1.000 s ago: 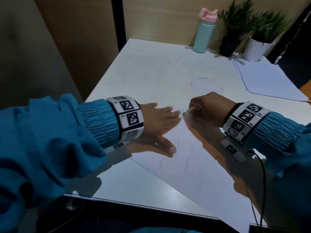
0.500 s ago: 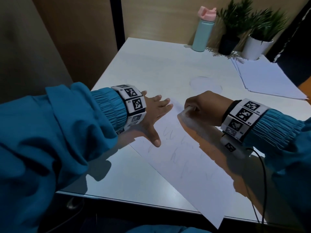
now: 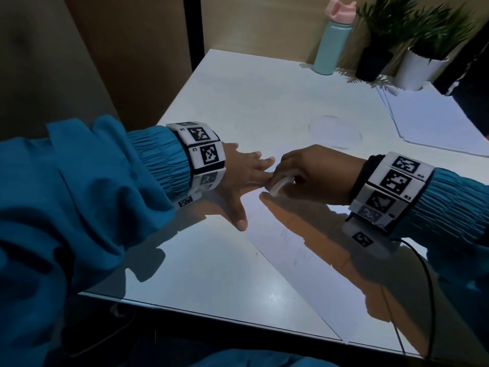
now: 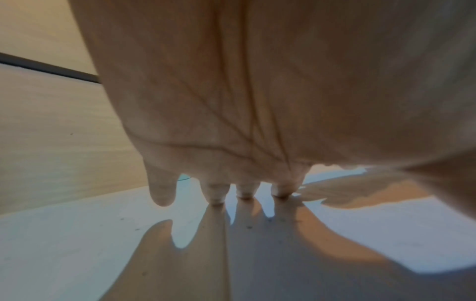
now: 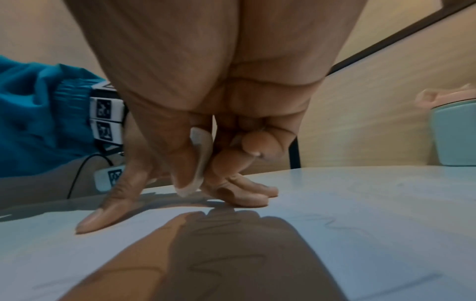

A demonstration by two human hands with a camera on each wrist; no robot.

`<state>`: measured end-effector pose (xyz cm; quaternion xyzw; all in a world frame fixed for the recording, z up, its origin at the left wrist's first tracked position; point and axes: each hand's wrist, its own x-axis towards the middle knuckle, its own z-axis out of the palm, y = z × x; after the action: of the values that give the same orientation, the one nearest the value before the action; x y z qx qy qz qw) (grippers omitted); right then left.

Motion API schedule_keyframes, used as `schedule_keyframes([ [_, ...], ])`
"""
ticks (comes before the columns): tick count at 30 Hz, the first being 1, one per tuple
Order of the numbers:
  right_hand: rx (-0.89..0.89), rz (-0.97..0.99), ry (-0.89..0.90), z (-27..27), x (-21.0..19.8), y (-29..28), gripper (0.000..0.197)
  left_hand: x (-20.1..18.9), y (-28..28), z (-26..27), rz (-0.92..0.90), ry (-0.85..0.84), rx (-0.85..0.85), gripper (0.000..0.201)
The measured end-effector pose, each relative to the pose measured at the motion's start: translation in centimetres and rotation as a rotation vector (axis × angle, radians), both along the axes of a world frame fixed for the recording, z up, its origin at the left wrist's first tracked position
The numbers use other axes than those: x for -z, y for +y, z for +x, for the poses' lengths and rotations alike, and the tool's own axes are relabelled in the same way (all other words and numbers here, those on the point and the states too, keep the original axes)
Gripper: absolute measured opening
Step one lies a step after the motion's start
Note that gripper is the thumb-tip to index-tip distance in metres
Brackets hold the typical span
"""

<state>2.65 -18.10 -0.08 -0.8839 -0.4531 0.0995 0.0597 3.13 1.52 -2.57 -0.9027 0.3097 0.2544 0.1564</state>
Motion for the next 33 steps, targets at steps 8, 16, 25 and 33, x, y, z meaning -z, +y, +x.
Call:
schedule_keyframes([
  [8,0.055,-0.169,0.075,-0.2,-0.5,2.1,0.04,1.0,-1.1,-0.1,-0.031,-0.1,0.0,0.114],
  [16,0.084,-0.155,0.135,-2.0,1.1,2.5,0.024,1.7,-0.8,0.1,-0.06,-0.144,-0.015,0.139],
  [25,0.074,-0.19,0.158,-2.3,1.0,2.3,0.028,1.9,-0.9,-0.1,-0.083,-0.169,-0.004,0.142],
  [33,0.167,-0.145,0.078,-0.5,1.1,1.8,0.03,1.9,-1.0,0.1,-0.059,-0.175,0.01,0.14],
])
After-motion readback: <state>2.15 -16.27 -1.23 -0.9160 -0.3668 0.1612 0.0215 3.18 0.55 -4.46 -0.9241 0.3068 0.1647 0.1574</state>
